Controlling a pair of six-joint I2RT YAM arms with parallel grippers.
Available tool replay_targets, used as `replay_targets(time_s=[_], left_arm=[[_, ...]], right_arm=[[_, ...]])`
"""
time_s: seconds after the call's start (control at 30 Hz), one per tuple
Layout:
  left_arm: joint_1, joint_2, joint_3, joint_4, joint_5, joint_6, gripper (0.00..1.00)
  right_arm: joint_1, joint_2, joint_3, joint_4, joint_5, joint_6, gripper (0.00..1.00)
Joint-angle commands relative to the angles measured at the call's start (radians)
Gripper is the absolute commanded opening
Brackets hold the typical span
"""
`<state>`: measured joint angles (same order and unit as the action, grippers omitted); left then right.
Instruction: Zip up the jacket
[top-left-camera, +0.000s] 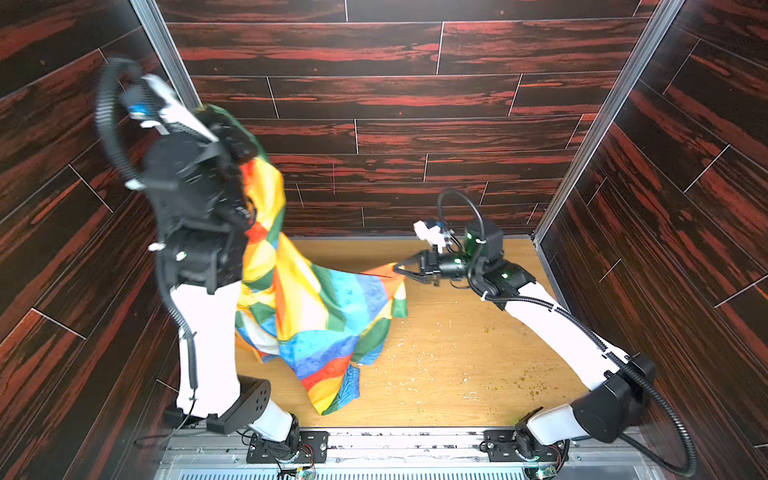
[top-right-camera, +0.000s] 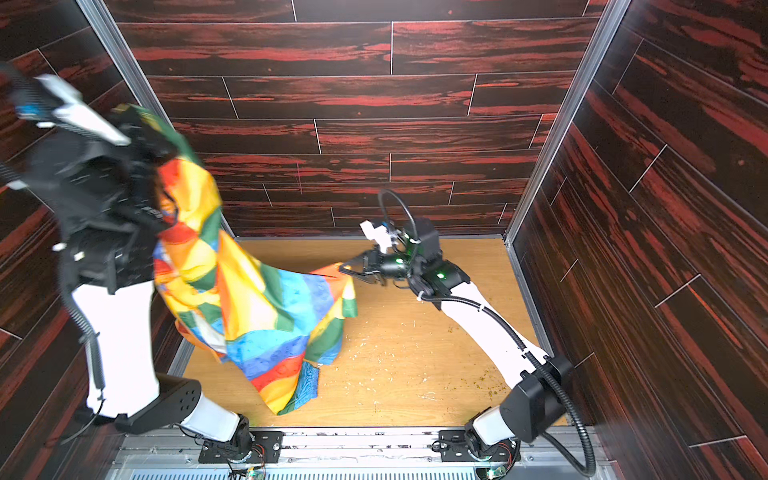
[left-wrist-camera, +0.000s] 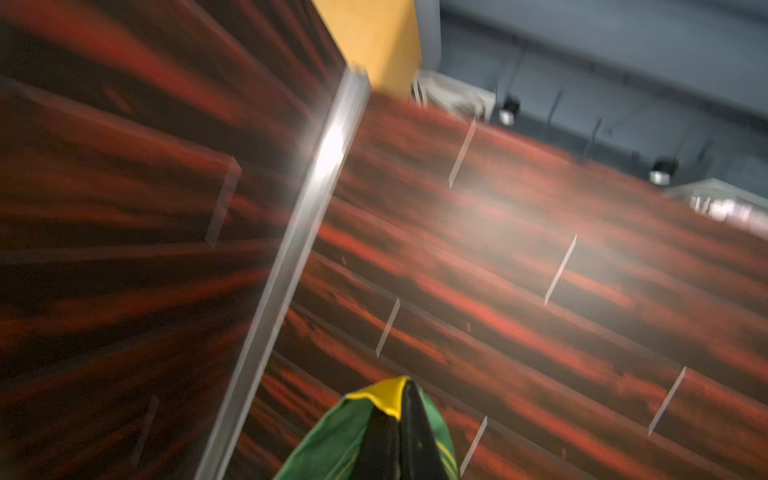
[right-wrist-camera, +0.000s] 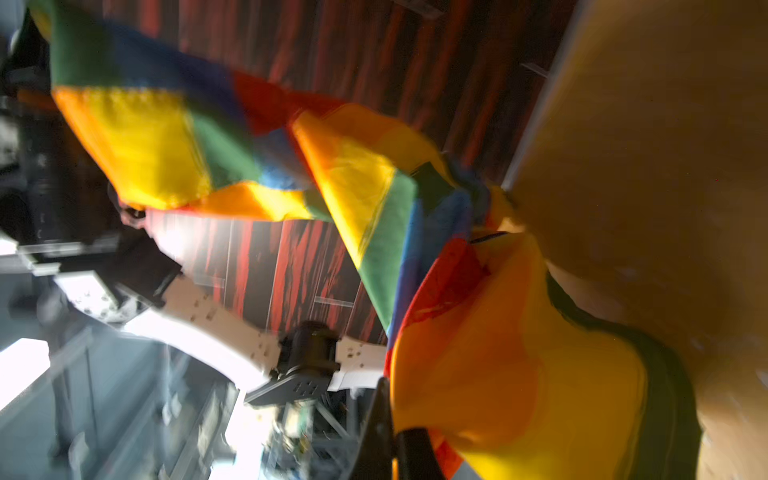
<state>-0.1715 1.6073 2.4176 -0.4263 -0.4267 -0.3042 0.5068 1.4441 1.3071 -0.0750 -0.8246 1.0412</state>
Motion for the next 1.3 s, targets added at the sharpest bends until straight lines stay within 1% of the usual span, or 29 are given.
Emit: replay_targets(time_s=[0.0, 0.07, 0.1, 0.17, 0.27, 0.33, 0.37, 0.43, 0.47, 0.53, 0.6, 0.63, 0.67, 0.73, 0.77, 0.8, 0.87, 0.93, 1.03, 1.07, 1.1, 1.17, 1.27], left_arm=[[-0.047, 0.071, -0.099, 0.006, 0.111, -0.088, 0.0], [-0.095, 0.115, -0.165, 0.067, 0.129, -0.094, 0.0], [-0.112, 0.137, -0.178, 0.08, 0.139, -0.097, 0.0], [-0.141, 0.237, -0.173, 0.093, 0.18, -0.13, 0.0], [-0.162, 0.384, -0.101, 0.095, 0.218, -0.17, 0.0], [-0.166, 0.507, -0.01, 0.095, 0.229, -0.203, 0.0], [-0.166, 0.561, 0.04, 0.089, 0.23, -0.218, 0.0], [-0.164, 0.693, 0.176, 0.071, 0.23, -0.245, 0.0], [-0.162, 0.75, 0.253, 0.066, 0.23, -0.253, 0.0], [-0.156, 0.874, 0.409, 0.063, 0.216, -0.274, 0.0], [-0.138, 0.948, 0.482, 0.091, 0.209, -0.315, 0.0], [-0.128, 0.962, 0.477, 0.114, 0.207, -0.345, 0.06], [-0.112, 0.969, 0.455, 0.137, 0.209, -0.385, 0.21], [-0.085, 0.961, 0.383, 0.175, 0.238, -0.448, 0.56], [-0.078, 0.958, 0.359, 0.174, 0.249, -0.456, 0.65], [-0.073, 0.95, 0.342, 0.164, 0.257, -0.447, 0.72], [-0.071, 0.932, 0.309, 0.152, 0.279, -0.413, 0.79], [-0.071, 0.901, 0.274, 0.125, 0.285, -0.39, 0.84], [-0.071, 0.816, 0.174, 0.091, 0.291, -0.352, 0.88], [-0.071, 0.773, 0.114, 0.095, 0.29, -0.343, 0.91], [-0.069, 0.728, 0.044, 0.122, 0.288, -0.333, 0.99], [-0.062, 0.645, -0.078, 0.17, 0.277, -0.321, 0.99], [-0.035, 0.554, -0.178, 0.153, 0.258, -0.319, 0.99]], right_arm=[[-0.164, -0.093, -0.212, 0.051, -0.012, 0.029, 0.0], [-0.278, -0.084, -0.328, 0.052, -0.033, 0.0, 0.0], [-0.319, -0.07, -0.365, 0.058, -0.042, -0.019, 0.0], [-0.399, -0.004, -0.408, 0.034, -0.048, -0.076, 0.0], [-0.476, 0.1, -0.414, 0.031, -0.038, -0.132, 0.0], [-0.53, 0.165, -0.388, 0.035, -0.015, -0.155, 0.0], [-0.553, 0.183, -0.372, 0.034, 0.004, -0.159, 0.02], [-0.603, 0.211, -0.332, 0.028, 0.049, -0.168, 0.1], [-0.621, 0.217, -0.305, -0.003, 0.083, -0.181, 0.16], [-0.644, 0.233, -0.239, -0.082, 0.149, -0.218, 0.4], [-0.645, 0.236, -0.187, -0.138, 0.195, -0.248, 0.54], [-0.644, 0.233, -0.175, -0.153, 0.209, -0.255, 0.58], [-0.645, 0.223, -0.173, -0.168, 0.235, -0.261, 0.61], [-0.644, 0.186, -0.185, -0.187, 0.297, -0.274, 0.65], [-0.643, 0.166, -0.195, -0.193, 0.324, -0.279, 0.66], [-0.641, 0.144, -0.204, -0.199, 0.349, -0.283, 0.66], [-0.62, 0.109, -0.212, -0.213, 0.387, -0.298, 0.66], [-0.57, 0.09, -0.195, -0.247, 0.422, -0.325, 0.66], [-0.44, 0.087, -0.148, -0.313, 0.506, -0.367, 0.65], [-0.386, 0.09, -0.131, -0.33, 0.536, -0.379, 0.64], [-0.325, 0.099, -0.114, -0.349, 0.568, -0.387, 0.64], [-0.228, 0.12, -0.085, -0.369, 0.606, -0.388, 0.65], [-0.058, 0.175, -0.023, -0.4, 0.65, -0.395, 0.66]])
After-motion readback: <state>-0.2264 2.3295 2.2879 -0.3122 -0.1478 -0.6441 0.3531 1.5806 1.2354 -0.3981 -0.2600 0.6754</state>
